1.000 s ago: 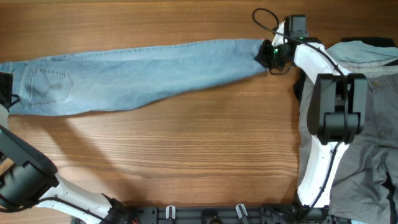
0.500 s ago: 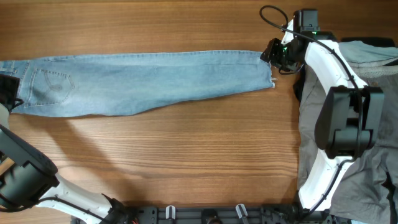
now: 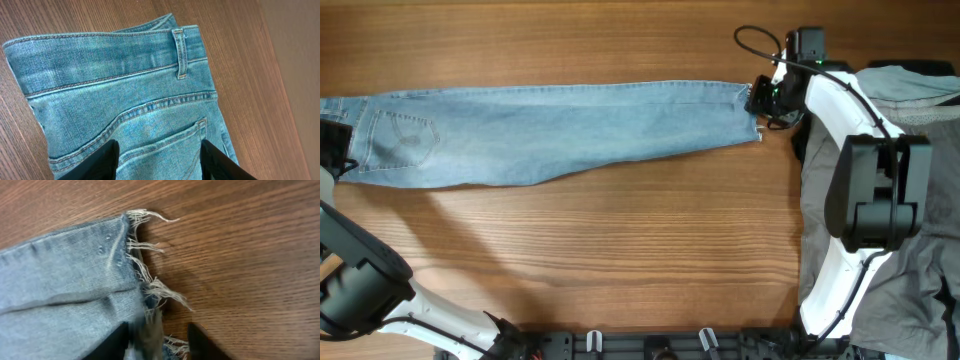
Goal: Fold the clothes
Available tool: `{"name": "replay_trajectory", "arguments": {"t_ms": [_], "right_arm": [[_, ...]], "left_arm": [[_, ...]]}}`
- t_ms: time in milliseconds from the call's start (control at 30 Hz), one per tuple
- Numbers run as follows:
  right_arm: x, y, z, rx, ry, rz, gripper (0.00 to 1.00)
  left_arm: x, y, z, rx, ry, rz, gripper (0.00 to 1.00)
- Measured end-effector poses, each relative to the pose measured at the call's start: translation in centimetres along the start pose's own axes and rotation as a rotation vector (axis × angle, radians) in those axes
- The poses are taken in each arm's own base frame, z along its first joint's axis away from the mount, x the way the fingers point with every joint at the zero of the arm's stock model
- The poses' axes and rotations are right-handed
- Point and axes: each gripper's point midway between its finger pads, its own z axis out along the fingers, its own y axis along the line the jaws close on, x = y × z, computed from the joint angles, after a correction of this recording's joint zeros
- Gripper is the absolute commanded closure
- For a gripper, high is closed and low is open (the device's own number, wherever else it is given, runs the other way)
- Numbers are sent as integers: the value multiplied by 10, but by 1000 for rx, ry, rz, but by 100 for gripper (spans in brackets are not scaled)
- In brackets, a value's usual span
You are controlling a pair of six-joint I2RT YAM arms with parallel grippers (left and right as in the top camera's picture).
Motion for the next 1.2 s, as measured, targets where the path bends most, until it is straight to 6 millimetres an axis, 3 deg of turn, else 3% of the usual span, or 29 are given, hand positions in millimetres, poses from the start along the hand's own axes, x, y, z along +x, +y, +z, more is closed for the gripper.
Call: {"name": "replay_trajectory", "arguments": {"t_ms": [33, 267, 433, 633, 733, 833, 1033, 1200], "right_arm": [[-1, 0, 1, -2, -4, -1, 96], [-7, 17, -3, -89, -18, -48, 96], [-18, 32, -22, -141, -69, -99, 96], [-19, 39, -26, -176, -71, -122, 96], [-33, 56, -31, -264, -124, -113, 96], [-55, 48, -34, -241, -199, -14, 96], [-81, 45, -43, -250, -301, 27, 96], [-79, 72, -55, -414, -274, -1, 96]], "left_arm": [[0, 0, 0, 0, 0, 0, 48], [0, 0, 0, 0, 0, 0, 49], [0, 0, 0, 0, 0, 0, 49], [0, 0, 0, 0, 0, 0, 48], [-1, 0, 0, 1, -2, 1, 49], [-2, -2, 0, 6, -9, 2, 49], [-2, -2, 0, 7, -10, 2, 49], [-2, -2, 0, 7, -10, 2, 48]]}}
